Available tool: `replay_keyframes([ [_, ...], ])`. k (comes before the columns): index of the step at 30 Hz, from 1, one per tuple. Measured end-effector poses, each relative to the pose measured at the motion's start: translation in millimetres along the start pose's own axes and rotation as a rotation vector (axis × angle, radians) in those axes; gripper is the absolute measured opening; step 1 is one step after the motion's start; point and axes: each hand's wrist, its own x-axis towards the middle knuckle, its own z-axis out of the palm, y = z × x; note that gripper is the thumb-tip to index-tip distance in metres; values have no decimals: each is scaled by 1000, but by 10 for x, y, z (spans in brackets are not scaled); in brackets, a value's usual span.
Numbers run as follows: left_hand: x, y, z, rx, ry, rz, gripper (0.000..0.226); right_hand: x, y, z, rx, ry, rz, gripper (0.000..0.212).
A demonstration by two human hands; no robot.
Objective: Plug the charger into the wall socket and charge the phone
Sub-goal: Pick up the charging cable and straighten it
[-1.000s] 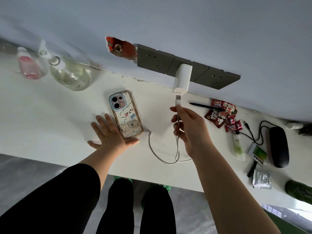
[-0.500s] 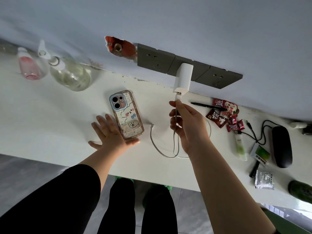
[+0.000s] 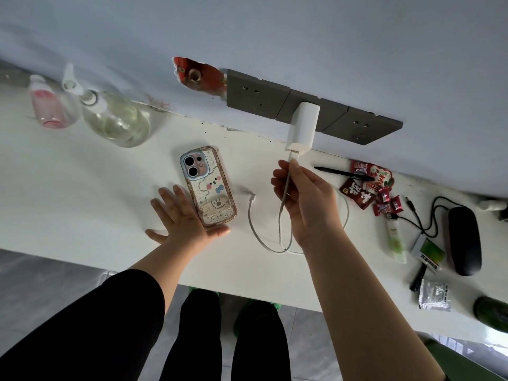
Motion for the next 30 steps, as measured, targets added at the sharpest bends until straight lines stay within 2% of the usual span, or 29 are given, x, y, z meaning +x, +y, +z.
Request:
replay_keyframes([
  [11, -2, -2, -5, -4, -10, -3, 153, -13, -56, 31, -59, 14, 4, 20],
  [14, -16, 4, -29, -5, -17, -9, 152, -80, -91, -7, -228, 51, -7, 22],
  [16, -30, 15, -42, -11, -16, -9, 152, -195, -116, -105, -424, 172, -121, 36],
  [17, -33, 15, -43, -11, -13, -9, 152, -281, -118, -155, -474, 229, -225, 35],
  [18, -34, 13, -41, -12, -10, -9, 152, -384, -101, -176, -485, 249, -320, 28],
  [20, -32, 4, -32, -17, -4, -9, 153, -563, 61, -98, -489, 148, -367, 15],
  [22, -23, -3, -26, -23, 4, -6, 153, -623, 342, 93, -549, -25, -277, 22],
  [24, -6, -7, -14, -24, 13, -9, 151, -555, 613, 288, -747, -95, -166, 35],
  [27, 11, -2, 8, -25, 32, -15, 148, -239, 818, 447, -1033, -44, 0, 66],
  [29, 27, -5, 15, -24, 28, -17, 151, -11, 862, 476, -1077, 45, 105, 65],
  [30, 30, -9, 16, -20, 24, -18, 153, 81, 870, 482, -1044, 95, 149, 57],
])
